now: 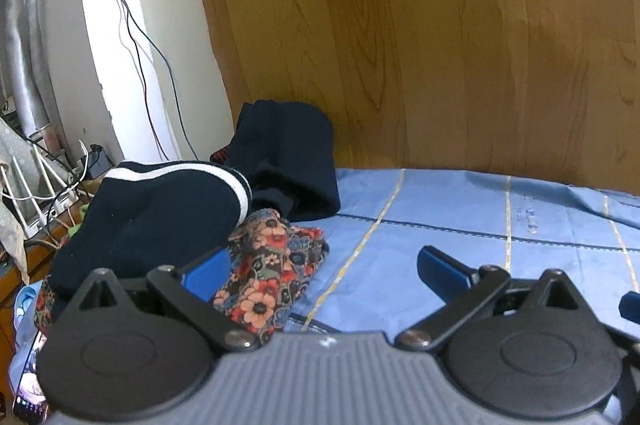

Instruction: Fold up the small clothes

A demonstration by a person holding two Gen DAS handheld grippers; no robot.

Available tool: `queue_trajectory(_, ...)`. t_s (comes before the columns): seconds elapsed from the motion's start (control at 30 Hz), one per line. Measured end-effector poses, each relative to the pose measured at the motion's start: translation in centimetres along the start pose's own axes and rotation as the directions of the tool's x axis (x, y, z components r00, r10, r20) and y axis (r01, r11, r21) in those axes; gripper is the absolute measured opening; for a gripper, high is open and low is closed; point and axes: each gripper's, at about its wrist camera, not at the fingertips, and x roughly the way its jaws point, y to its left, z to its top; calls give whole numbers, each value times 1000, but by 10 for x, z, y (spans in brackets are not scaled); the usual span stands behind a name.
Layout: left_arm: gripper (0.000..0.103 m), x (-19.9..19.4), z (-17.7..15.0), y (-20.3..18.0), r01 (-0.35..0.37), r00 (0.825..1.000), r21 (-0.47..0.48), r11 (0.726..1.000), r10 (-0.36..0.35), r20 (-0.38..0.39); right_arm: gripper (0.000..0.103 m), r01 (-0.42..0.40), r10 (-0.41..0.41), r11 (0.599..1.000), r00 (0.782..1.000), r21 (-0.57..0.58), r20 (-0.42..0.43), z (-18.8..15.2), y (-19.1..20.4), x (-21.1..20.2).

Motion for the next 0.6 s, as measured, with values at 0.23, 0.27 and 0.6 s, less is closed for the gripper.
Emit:
queue_trajectory(0.23,103,2,-2,-5,-12,1000,34,999,12,-6,91,-13,13,1000,1000,23,4,0,-5,-3)
queue_trajectory(0.27,103,1,-2,-6,-13,1000,38,999,14,-6,91,-16,15,1000,1000,24,4,0,-5,-3)
queue_trajectory(0.6,103,1,-3,-11,-31,1000,63,998,31,2,91,-28,27,999,1000,29,9,0,-5,-4)
